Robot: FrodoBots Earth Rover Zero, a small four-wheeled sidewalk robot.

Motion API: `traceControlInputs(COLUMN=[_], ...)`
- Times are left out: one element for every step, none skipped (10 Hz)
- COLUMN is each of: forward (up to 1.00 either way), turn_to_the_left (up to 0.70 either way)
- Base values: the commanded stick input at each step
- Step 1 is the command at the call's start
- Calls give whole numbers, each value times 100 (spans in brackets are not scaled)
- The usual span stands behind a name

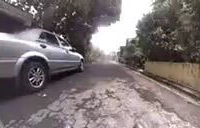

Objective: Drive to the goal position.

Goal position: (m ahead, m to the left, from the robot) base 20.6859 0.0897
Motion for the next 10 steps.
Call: traceControlInputs(forward=[70, 70, 70, 70, 70, 70, 70, 70, 70, 70], turn_to_the_left=[0, 0, 0, 0, 0, 0, 0, 0, 0, 0])
